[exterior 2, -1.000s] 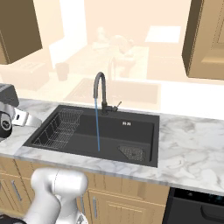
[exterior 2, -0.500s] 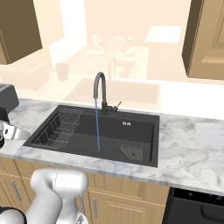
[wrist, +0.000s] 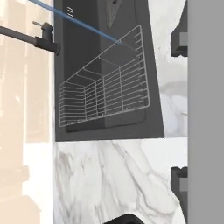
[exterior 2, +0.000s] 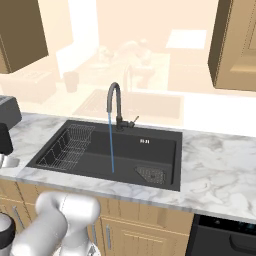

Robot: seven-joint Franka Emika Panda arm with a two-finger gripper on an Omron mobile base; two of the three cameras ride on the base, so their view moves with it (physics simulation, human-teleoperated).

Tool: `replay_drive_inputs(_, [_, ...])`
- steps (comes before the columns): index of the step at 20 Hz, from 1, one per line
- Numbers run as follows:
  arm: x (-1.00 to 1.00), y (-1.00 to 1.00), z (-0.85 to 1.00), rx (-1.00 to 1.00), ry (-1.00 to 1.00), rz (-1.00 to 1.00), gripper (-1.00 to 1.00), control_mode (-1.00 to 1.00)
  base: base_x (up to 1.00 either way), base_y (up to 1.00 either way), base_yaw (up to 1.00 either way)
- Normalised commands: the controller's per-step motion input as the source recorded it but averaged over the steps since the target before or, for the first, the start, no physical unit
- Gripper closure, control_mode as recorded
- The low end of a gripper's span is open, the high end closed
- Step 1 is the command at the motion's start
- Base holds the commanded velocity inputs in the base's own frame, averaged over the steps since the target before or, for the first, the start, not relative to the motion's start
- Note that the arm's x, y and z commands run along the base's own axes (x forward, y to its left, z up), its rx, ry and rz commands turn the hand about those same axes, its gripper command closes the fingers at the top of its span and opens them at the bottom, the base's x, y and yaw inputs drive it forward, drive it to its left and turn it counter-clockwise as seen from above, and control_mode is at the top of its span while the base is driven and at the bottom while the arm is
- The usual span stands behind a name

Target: Turn on the sink faucet and place the jug under the water for a few seconds to fill it up.

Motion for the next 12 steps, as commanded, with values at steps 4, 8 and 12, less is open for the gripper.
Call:
replay_drive_inputs(4, [-0.01,0.89,0.0,-0.03,-0.06,0.0,-1.0,-1.0,0.0,0.0,0.0])
replay_drive_inputs(8, [0.0,0.78,0.0,-0.05,-0.17,0.0,-1.0,-1.0,0.0,0.0,0.0])
replay_drive_inputs(12, [-0.21,0.19,0.0,-0.05,-0.32,0.0,-1.0,-1.0,0.0,0.0,0.0])
